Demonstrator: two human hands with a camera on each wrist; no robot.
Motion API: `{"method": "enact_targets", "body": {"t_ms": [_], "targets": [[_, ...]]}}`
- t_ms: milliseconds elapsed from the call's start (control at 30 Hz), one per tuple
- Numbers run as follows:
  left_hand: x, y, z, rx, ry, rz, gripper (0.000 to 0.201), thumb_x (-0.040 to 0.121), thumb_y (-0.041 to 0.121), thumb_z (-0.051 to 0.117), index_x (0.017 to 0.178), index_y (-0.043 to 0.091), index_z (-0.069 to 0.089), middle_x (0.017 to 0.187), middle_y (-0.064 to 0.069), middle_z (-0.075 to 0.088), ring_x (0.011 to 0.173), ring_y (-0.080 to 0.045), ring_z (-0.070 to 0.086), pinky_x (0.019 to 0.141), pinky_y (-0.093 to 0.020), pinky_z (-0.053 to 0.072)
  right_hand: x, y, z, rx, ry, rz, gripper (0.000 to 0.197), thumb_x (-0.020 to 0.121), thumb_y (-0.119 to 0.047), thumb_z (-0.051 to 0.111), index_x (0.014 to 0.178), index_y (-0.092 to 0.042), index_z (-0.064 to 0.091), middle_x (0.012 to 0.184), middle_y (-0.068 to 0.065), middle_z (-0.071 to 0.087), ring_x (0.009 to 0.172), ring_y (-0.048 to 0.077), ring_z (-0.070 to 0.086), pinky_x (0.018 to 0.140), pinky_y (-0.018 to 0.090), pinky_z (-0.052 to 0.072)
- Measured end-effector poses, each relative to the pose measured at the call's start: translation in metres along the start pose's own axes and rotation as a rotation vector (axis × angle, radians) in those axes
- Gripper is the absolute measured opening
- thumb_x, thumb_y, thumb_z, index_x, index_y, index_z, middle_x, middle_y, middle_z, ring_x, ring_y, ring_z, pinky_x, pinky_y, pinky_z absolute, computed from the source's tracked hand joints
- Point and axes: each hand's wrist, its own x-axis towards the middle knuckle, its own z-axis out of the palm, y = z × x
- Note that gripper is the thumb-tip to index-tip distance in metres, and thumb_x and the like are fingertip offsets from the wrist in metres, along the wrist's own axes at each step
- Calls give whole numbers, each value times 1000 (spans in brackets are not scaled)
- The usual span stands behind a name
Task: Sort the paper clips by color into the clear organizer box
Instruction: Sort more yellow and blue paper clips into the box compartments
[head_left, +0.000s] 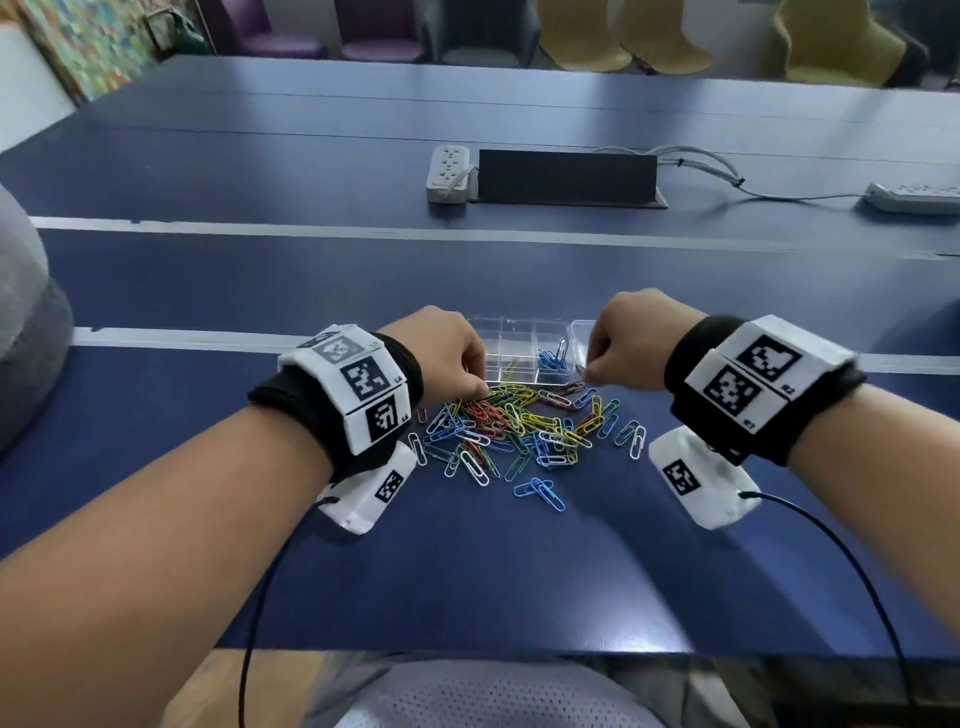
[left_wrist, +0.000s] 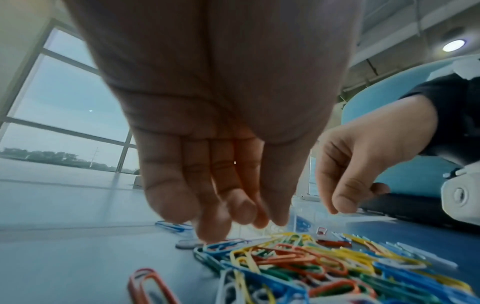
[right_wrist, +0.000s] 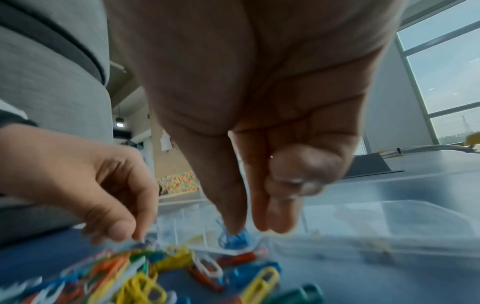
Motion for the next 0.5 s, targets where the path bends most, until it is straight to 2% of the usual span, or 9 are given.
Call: {"method": "enact_targets", "body": {"t_ms": [67, 133, 200, 267, 333, 400, 433, 500], "targets": [[1, 2, 2, 47, 6, -4, 19, 86, 30, 65, 94, 16, 75, 88, 1, 73, 81, -13, 64, 79, -27, 53, -3, 0, 7, -94, -93, 65, 30, 79, -37, 70, 72, -8, 67, 62, 2, 57, 74, 25, 57, 67, 25, 43], [3, 4, 4, 84, 15, -16, 19, 85, 31, 65, 94, 17, 76, 90, -1, 74, 83, -15, 65, 78, -27, 53, -4, -1, 14, -118, -113, 98, 36, 79, -38, 70, 60, -12, 56, 57, 0, 48, 72, 25, 54, 66, 27, 43], [2, 5, 6, 97, 0, -36, 19, 82, 32, 68, 92, 19, 76, 91, -1, 73, 82, -16, 65, 75, -26, 52, -2, -2, 17, -106, -90, 81, 26, 79, -32, 68, 70, -8, 66, 60, 3, 52, 72, 26, 55, 69, 27, 48], [1, 5, 7, 92, -28, -41, 18, 80, 32, 71, 91, 19, 76, 90, 0, 73, 83, -15, 65, 75, -26, 52, -1, -1, 19, -79, -90, 61, 23, 79, -27, 66, 84, -6, 72, 70, 7, 62, 75, 27, 59, 74, 28, 53], [1, 4, 7, 80, -47, -36, 16, 78, 29, 73, 89, 18, 76, 88, 1, 74, 84, -15, 66, 77, -28, 54, -2, 1, 17, -31, -92, 50, 18, 78, -26, 66, 80, -10, 73, 77, 7, 69, 80, 26, 63, 72, 28, 52], [1, 3, 8, 74, -56, -32, 13, 78, 27, 73, 86, 17, 75, 83, 2, 72, 80, -13, 64, 74, -26, 52, -5, 2, 14, 44, -88, 25, 12, 78, -25, 66, 67, -20, 65, 69, -3, 64, 79, 22, 61, 68, 25, 45], [1, 3, 8, 69, -56, -32, 11, 78, 26, 73, 84, 17, 75, 79, 2, 69, 77, -12, 63, 72, -25, 50, -6, 3, 13, 81, -76, 0, 14, 79, -24, 65, 66, -24, 60, 66, -8, 59, 77, 19, 58, 69, 24, 42], [0, 3, 8, 55, -49, -33, 8, 80, 25, 71, 83, 18, 73, 75, 5, 66, 75, -11, 60, 70, -24, 47, -10, 1, 12, 154, -40, -50, 8, 80, -21, 61, 77, -28, 62, 71, -10, 57, 79, 17, 55, 73, 22, 40]]}}
